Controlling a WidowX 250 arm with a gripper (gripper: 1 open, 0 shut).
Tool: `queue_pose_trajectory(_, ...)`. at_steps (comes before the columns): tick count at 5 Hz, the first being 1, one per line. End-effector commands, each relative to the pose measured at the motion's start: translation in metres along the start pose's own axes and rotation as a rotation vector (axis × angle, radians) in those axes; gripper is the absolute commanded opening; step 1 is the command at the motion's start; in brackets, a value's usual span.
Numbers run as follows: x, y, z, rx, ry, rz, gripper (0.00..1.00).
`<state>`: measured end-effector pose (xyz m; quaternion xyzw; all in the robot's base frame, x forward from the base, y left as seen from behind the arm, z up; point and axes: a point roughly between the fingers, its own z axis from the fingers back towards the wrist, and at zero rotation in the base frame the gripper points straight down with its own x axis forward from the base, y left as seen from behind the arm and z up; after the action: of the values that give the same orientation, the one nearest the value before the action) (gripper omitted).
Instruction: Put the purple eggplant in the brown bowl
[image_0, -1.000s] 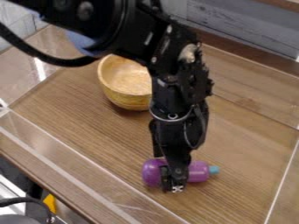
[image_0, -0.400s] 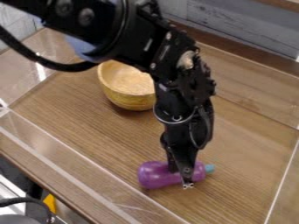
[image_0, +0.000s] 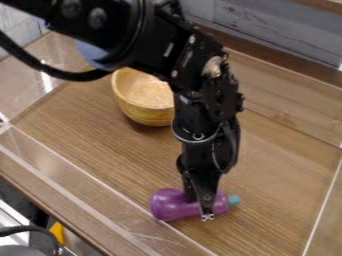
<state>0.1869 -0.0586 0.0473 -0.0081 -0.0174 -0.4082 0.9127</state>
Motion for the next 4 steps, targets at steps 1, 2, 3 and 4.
queue_pose_trajectory(1, 0.006, 0.006, 0.013, 0.023, -0.036, 0.016, 0.00)
queue_pose_trajectory(2, 0.006, 0.007, 0.017, 0.021, -0.035, 0.026, 0.00)
queue_pose_trajectory(3, 0.006, 0.008, 0.022, 0.021, -0.034, 0.033, 0.00)
queue_pose_trajectory(4, 0.007, 0.009, 0.023, 0.023, -0.033, 0.037, 0.00)
